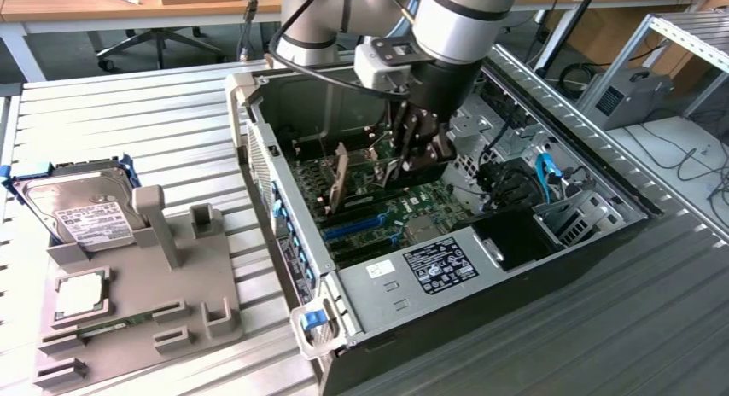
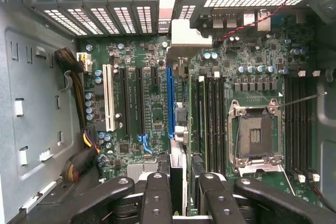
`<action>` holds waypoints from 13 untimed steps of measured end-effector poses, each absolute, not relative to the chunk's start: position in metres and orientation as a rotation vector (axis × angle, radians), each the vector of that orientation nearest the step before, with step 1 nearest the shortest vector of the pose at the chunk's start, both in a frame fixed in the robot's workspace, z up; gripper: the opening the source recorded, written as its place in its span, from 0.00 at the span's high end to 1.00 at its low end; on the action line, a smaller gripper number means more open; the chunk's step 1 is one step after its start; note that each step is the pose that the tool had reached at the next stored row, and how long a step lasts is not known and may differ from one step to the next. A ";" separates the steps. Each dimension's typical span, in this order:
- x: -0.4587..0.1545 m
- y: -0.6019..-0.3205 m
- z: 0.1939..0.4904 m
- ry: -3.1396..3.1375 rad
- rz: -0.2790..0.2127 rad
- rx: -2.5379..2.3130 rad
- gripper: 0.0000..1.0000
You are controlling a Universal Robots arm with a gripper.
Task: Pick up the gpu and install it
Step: 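Insert the gpu into the slot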
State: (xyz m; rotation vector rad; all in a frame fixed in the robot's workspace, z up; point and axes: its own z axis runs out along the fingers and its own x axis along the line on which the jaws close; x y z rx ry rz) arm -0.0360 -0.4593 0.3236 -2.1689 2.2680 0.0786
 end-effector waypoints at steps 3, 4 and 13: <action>-0.037 -0.459 0.323 2.268 0.079 -2.169 0.74; -0.037 -0.459 0.322 2.268 0.079 -2.169 0.74; -0.039 -0.459 0.320 2.268 0.079 -2.169 0.74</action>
